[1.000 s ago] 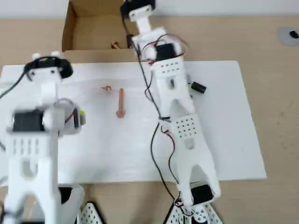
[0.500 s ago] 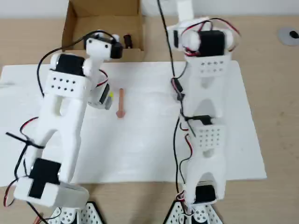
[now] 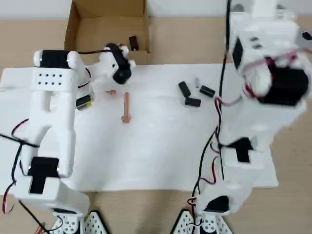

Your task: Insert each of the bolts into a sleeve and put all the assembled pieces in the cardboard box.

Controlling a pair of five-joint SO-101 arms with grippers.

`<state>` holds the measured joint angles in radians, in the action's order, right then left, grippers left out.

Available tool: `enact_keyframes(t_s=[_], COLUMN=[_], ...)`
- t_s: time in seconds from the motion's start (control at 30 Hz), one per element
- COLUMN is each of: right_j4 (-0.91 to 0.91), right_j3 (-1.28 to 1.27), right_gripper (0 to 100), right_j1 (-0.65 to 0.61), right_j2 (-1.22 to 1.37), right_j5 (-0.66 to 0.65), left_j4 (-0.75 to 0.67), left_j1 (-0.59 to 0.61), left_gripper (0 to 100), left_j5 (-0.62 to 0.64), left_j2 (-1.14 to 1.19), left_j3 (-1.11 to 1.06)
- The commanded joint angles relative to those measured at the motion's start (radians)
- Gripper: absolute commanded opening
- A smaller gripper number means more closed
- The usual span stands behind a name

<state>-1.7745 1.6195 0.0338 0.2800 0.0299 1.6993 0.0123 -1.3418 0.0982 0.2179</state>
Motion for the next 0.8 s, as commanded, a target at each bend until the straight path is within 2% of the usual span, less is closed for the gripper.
enact_keyframes(t_s=[0.0,0.17,0.53,0.77], right_j4=[-0.014,-0.014,-0.011,0.044], right_j3=[0.038,-0.093,-0.647,-0.952], right_gripper=[23.9,23.9,23.9,23.9], right_j1=[0.027,0.025,0.024,0.025], right_j2=[-0.148,-0.294,-0.661,-0.852], right_j5=[-0.009,-0.006,-0.005,-0.009], left_j4=[-0.041,-0.126,-0.196,-0.381], left_j1=[-0.012,-0.023,-0.06,-0.087], left_gripper=[7,7,7,7], left_j5=[-0.04,-0.046,-0.044,-0.037], left_j2=[0.022,0.059,0.07,0.068], left_j3=[0.044,0.06,0.049,-0.077])
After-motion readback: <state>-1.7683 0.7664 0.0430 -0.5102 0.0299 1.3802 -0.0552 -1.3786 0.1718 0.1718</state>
